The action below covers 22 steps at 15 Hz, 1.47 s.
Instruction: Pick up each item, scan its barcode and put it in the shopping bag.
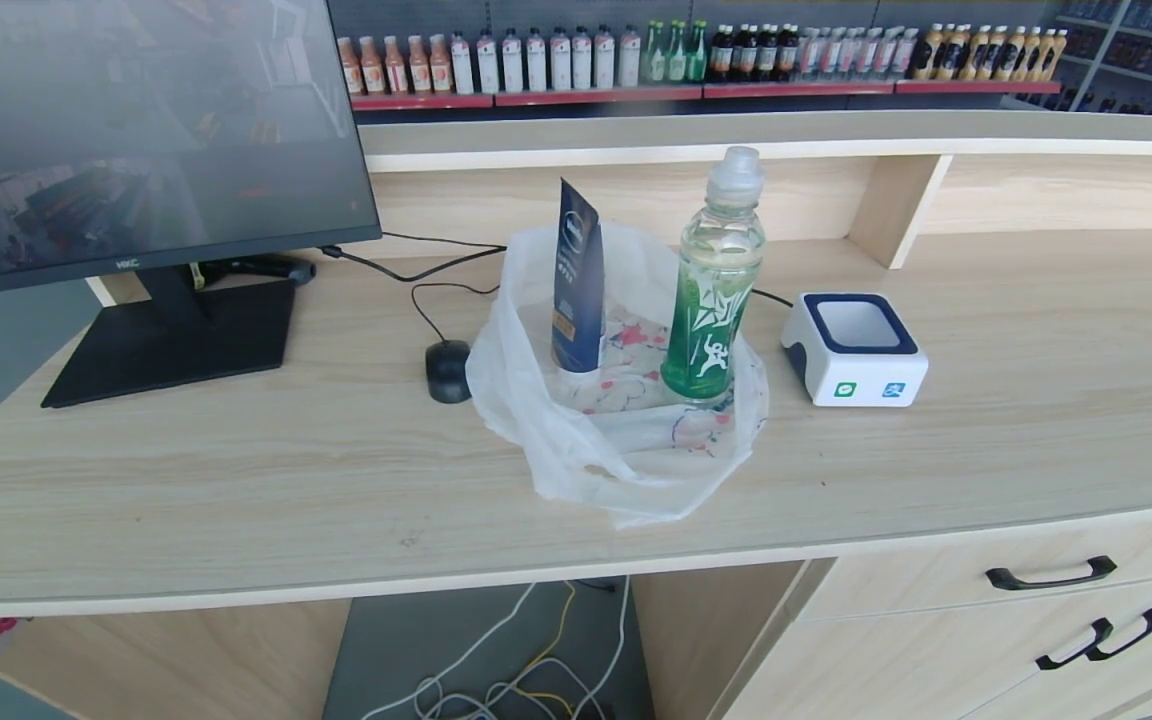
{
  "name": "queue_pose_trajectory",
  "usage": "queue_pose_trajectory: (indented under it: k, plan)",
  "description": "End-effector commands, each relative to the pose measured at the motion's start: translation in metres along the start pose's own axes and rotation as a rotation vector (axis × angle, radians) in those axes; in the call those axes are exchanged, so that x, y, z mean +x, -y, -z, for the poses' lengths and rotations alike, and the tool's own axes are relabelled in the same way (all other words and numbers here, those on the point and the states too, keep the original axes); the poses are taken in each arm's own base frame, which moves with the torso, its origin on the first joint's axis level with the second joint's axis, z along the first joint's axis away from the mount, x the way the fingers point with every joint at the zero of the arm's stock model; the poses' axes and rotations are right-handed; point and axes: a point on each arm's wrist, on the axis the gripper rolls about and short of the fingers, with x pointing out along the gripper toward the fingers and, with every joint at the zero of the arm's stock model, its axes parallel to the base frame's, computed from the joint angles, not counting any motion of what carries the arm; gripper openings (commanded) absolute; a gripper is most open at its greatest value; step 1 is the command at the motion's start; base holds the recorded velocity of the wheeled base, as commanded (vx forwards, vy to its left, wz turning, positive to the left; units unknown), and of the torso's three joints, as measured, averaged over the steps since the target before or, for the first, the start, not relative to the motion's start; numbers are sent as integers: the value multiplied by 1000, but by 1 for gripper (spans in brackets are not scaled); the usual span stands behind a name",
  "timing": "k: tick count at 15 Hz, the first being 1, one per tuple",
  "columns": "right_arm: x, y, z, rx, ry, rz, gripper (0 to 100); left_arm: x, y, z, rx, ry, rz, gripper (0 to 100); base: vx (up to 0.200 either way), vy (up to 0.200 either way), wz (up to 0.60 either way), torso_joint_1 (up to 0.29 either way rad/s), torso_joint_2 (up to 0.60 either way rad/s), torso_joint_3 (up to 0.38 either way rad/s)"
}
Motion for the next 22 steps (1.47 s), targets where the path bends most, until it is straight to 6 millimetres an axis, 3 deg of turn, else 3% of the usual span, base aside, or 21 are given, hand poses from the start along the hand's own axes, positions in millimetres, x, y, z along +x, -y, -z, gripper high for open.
queue_pose_trajectory:
  k: [1, 22]
  plan:
    - [-2, -1, 0, 14, 20, 52, 100, 0, 0, 0, 0, -1, 0, 100, 0, 0, 0, 0, 0, 0]
    - [-8, -2, 3, 48, 105, 115, 100, 0, 0, 0, 0, 0, 0, 100, -29, 0, 0, 1, 1, 0]
